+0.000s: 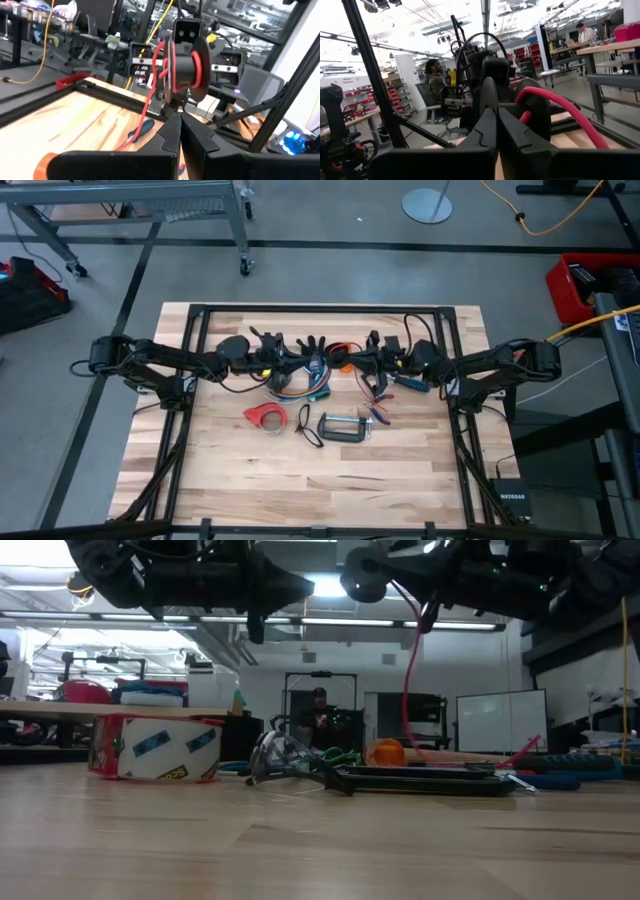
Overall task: Coil cords
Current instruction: Uncoil the wire from the spool
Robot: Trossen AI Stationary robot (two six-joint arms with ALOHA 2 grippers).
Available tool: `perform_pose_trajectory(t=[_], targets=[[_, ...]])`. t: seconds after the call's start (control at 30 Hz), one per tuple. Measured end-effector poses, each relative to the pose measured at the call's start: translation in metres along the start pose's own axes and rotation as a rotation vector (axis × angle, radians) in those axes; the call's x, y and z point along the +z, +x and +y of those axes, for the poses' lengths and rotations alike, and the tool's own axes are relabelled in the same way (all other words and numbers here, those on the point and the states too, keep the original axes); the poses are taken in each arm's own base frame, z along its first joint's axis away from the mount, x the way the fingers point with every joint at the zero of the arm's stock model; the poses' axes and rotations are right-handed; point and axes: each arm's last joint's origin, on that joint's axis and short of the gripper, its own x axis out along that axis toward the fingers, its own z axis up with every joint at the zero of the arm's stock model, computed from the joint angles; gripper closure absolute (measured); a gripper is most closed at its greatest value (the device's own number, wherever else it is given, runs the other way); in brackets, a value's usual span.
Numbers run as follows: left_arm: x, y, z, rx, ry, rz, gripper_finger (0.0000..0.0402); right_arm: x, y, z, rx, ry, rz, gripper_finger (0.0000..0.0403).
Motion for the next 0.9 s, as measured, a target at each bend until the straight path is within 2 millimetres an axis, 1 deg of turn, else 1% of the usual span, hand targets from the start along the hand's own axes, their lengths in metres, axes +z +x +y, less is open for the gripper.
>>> perform_pose_trajectory(t=[0.17,0.33,0.4,0.5,0.6,0.73,0.8,0.9], targets=[[0.0042,-0.0001,-0.0014,-0.011,0.064,-0.044,0.0398,-0.0007,0.0000,-0.0002,-0.002,0.003,0.007,0.0401],[0.0039,-0.0002,-0.0013,-0.008,0.140,-0.040,0.0397,-0.0006,0.0000,-0.0002,-0.002,0.003,0.006,0.0401],[0.0039,-0.0002,-0.0013,-0.007,0.169,-0.040,0.0390,-0.0006,0.0000,-0.0002,-0.002,0.003,0.006,0.0401],[0.0043,-0.0003,-0.0002,0.013,0.189,-0.045,0.0360,-0.0006,0.0000,-0.0002,-0.001,0.003,0.007,0.0400],[0.0050,-0.0004,0.0014,0.065,0.195,-0.059,0.0315,-0.0007,0.0000,0.0003,0.016,0.004,0.011,0.0401],[0.0058,-0.0005,0.0012,0.067,0.191,-0.067,0.0265,-0.0007,0.0000,0.0003,0.016,0.004,0.011,0.0400],[0.0054,-0.0004,0.0004,0.064,0.189,-0.066,0.0252,-0.0007,0.0000,0.0003,0.016,0.004,0.011,0.0400],[0.0044,-0.0001,-0.0038,0.047,0.165,-0.067,0.0246,0.0014,0.0018,0.0006,0.016,0.002,0.003,0.0401]])
